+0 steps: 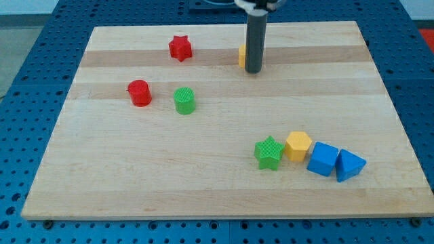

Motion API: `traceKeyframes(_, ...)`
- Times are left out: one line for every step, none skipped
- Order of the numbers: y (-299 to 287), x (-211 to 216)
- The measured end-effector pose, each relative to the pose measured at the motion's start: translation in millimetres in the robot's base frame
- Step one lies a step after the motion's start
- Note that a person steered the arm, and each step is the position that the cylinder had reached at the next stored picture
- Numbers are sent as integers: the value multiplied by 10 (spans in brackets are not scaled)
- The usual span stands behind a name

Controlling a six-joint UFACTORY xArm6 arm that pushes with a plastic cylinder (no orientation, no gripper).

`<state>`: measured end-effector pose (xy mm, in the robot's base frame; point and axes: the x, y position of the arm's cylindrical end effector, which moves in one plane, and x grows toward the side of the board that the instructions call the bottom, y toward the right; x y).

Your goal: Slightly move the yellow heart diagonally to the green circle

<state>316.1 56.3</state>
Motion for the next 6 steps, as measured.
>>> traceKeyframes(-182, -130)
traceKeyframes(564, 39)
traceKeyframes(448, -831)
traceKeyframes(-278, -1052)
traceKeyframes(-312, -361)
traceKeyframes(66, -60)
